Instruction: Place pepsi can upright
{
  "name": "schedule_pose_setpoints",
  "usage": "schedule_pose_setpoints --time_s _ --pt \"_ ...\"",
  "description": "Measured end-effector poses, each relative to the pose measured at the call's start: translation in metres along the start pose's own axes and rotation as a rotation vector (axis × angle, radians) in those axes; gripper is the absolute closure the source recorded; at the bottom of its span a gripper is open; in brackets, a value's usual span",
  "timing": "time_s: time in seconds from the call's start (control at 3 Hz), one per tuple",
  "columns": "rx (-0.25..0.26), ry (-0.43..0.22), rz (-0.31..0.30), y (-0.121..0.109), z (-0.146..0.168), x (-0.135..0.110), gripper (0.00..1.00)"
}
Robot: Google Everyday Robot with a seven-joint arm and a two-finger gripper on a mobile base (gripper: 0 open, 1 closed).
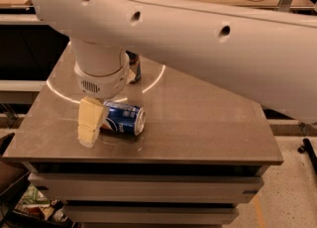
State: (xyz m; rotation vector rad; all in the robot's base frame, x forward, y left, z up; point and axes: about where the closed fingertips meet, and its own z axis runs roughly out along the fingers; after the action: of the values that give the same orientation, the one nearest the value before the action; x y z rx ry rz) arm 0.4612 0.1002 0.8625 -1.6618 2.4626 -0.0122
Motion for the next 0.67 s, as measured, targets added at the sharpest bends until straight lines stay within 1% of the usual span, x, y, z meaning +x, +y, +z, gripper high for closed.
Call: schedule_pose_setpoints --time_s 0.33,0.67 --pt "-0.012 0.000 0.008 -0.004 0.012 -0.002 0.00" --pt "-0.029 0.009 0.026 -0.012 0.027 0.007 0.16"
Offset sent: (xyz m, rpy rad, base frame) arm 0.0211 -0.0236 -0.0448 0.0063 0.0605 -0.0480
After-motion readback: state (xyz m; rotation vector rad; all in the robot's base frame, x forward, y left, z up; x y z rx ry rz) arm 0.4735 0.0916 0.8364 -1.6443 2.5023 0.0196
